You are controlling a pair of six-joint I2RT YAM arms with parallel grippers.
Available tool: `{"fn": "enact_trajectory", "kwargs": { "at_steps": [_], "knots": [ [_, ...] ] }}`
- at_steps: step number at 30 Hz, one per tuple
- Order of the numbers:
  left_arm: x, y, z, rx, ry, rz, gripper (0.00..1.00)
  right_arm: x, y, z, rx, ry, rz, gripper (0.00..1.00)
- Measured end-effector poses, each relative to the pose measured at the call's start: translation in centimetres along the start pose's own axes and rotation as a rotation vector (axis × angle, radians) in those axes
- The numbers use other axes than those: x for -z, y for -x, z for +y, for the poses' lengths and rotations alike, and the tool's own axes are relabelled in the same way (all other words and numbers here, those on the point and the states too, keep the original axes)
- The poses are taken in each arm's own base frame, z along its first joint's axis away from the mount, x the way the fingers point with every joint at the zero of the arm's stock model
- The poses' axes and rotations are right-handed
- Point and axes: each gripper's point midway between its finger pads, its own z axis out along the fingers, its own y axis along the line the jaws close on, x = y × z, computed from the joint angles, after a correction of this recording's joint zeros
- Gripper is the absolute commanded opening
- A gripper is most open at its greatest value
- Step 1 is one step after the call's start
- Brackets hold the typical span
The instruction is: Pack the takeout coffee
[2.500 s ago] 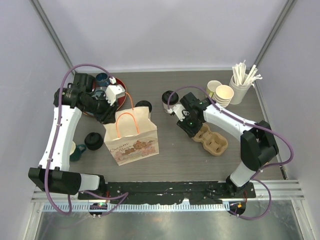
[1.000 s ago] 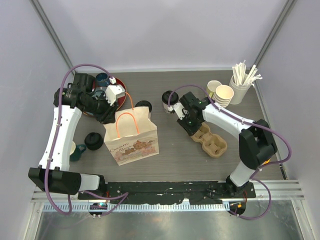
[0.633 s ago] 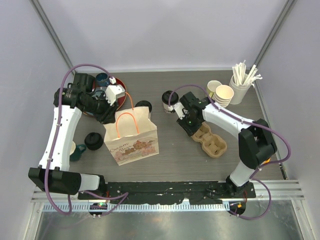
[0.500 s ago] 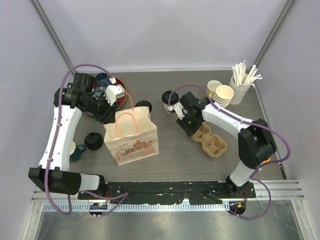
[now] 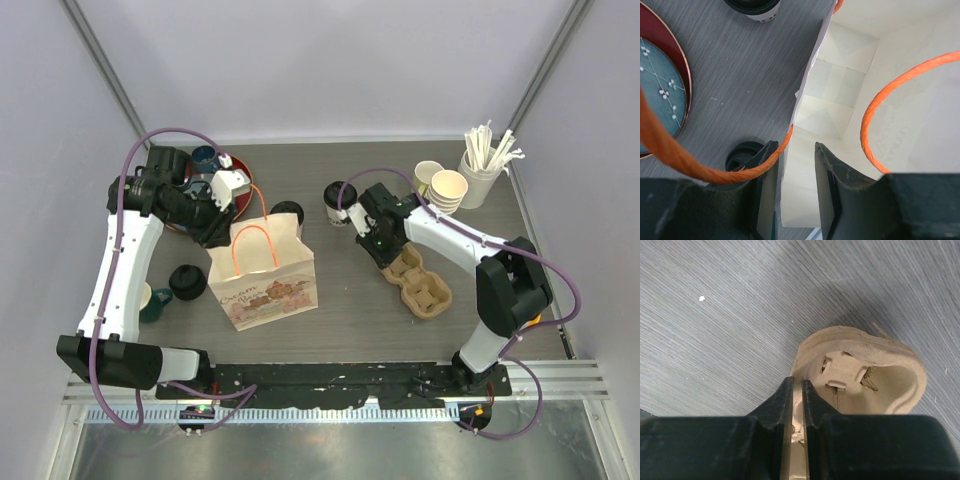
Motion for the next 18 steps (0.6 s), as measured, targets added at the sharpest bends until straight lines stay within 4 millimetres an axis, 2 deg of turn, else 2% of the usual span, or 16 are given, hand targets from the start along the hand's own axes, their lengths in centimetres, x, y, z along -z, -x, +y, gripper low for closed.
{"fn": "enact_trajectory", "kwargs": {
  "at_steps": [16,18],
  "knots": [
    [0.0,0.0,0.0,0.000,0.000,0.000,0.38,3.1,0.5,-1.9,-0.053,-0.134,-0.073,0.01],
    [0.0,0.0,0.0,0.000,0.000,0.000,0.38,3.2,0.6,-1.8,-0.056,-0.130,-0.075,0.21]
  ]
}}
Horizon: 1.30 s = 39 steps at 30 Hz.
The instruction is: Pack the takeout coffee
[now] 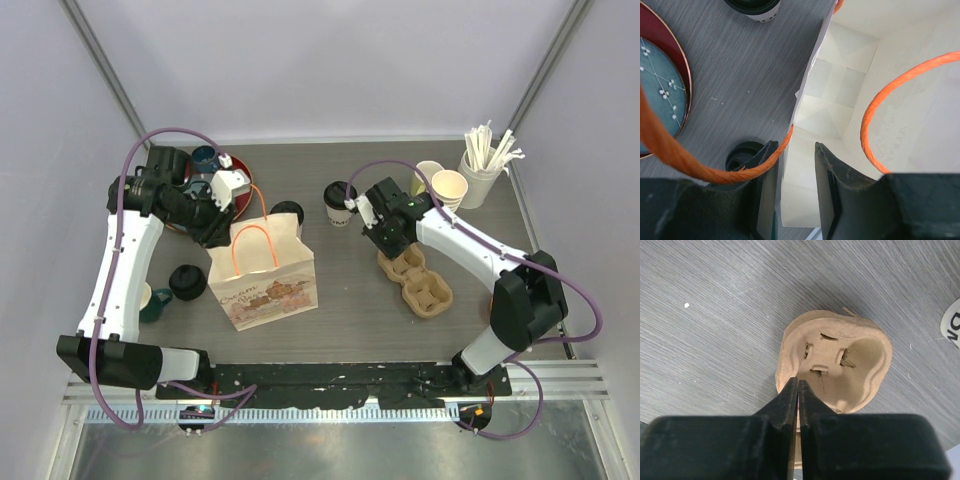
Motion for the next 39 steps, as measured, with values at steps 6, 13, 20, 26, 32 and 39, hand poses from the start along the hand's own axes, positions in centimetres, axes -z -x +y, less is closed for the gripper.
{"fn": "enact_trajectory", "kwargs": {
  "at_steps": [6,13,20,26,32,39],
  "knots": [
    [0.1,0.0,0.0,-0.002,0.002,-0.003,0.38,-0.6,0.0,0.2,-0.018,0.005,-0.012,0.54],
    [0.4,0.1,-0.1,-0.007,0.011,-0.007,0.38,-1.7,-0.4,0.4,-0.019,0.011,0.007,0.44],
    [0.4,0.0,-0.1,-0.008,0.013,-0.007,0.38,-3.0,-0.9,0.5,-0.032,0.031,0.044,0.26],
    [0.4,0.0,-0.1,-0.008,0.014,-0.006,0.38,-3.1,-0.8,0.4,-0.042,0.038,0.038,0.09],
    [0.4,0.0,-0.1,-0.008,0.014,-0.006,0.39,-3.0,-0.8,0.5,-0.044,0.049,0.034,0.01],
    [0.4,0.0,-0.1,-0.008,0.014,-0.006,0.38,-2.4,-0.6,0.4,-0.054,0.051,0.013,0.01]
  ]
}}
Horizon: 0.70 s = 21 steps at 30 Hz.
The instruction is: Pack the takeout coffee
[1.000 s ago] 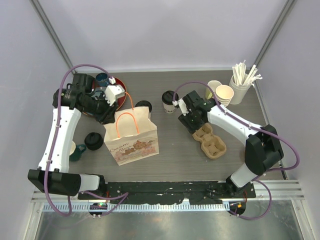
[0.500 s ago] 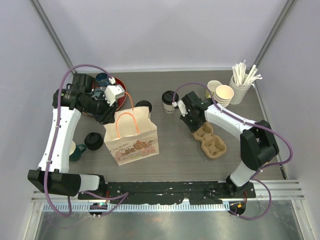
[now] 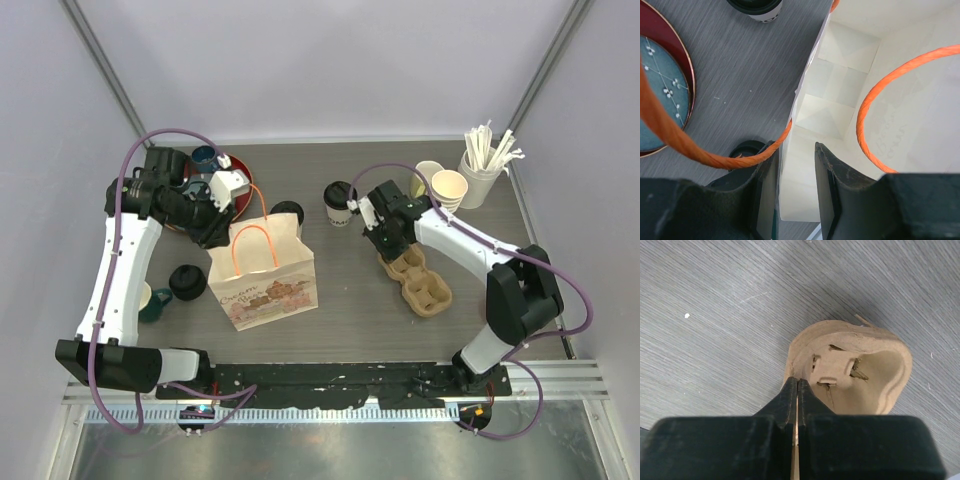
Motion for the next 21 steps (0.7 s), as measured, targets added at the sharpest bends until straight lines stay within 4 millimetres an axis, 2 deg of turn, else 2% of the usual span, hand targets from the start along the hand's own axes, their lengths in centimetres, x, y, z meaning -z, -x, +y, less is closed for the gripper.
{"fn": "enact_trajectory", "kwargs": {
  "at_steps": [5,21],
  "knots": [
    [0.0,0.0,0.0,0.000,0.000,0.000,0.39,1.5,0.6,-0.3,-0.027,-0.030,-0.046,0.01],
    [0.0,0.0,0.0,0.003,0.001,0.001,0.39,7.0,1.4,-3.6,-0.090,-0.263,-0.173,0.01]
  ]
}}
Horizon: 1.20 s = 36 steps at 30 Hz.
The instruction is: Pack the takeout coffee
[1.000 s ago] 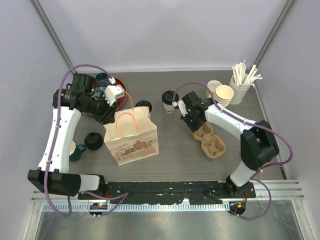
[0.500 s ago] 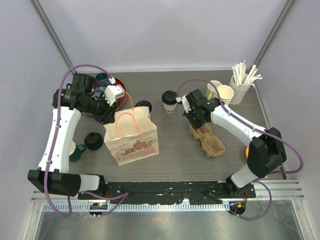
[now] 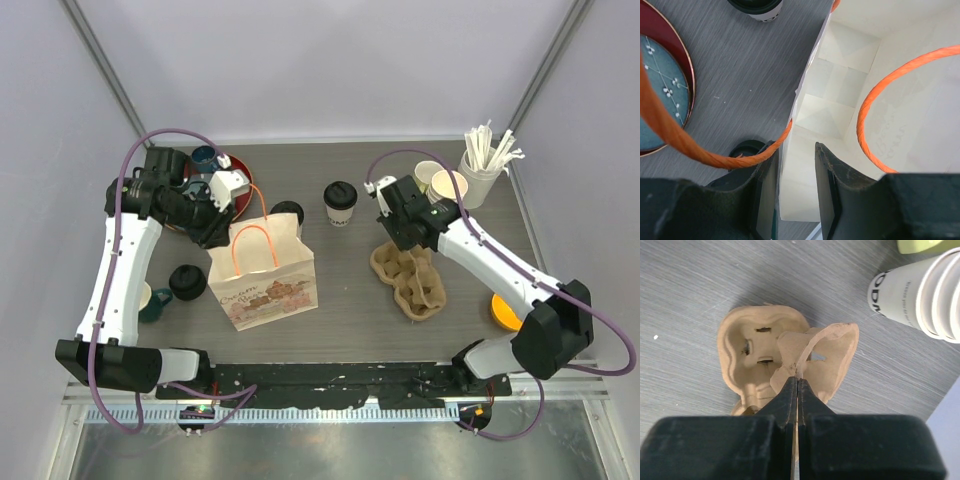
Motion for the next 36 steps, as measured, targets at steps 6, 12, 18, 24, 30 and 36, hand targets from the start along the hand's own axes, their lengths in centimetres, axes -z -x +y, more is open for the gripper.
{"fn": "enact_trajectory", "kwargs": {
  "at_steps": [6,12,18,24,30,36],
  "knots": [
    [0.1,-0.3,0.2,0.024,0.019,0.016,0.33,2.8,1.9,-2.3,0.002,-0.101,-0.065,0.01],
    [0.2,-0.8,0.6,0.067,0.052,0.042,0.12,8.3,7.4,-0.4,0.046,-0.083,-0.273,0.01],
    [0.3,-1.0,0.7,0.100,0.069,0.056,0.00,9.3,8.7,6.0,0.063,0.079,-0.329,0.01],
    [0.3,-1.1,0.7,0.120,0.077,0.059,0.00,5.0,5.0,9.7,0.009,0.177,-0.231,0.01],
    [0.4,-1.1,0.7,0.128,0.078,0.058,0.00,1.3,1.6,12.8,0.003,0.253,-0.118,0.01],
    [0.4,-1.1,0.6,0.141,0.078,0.057,0.00,-0.8,0.9,13.2,0.016,0.219,-0.088,0.01]
  ]
}}
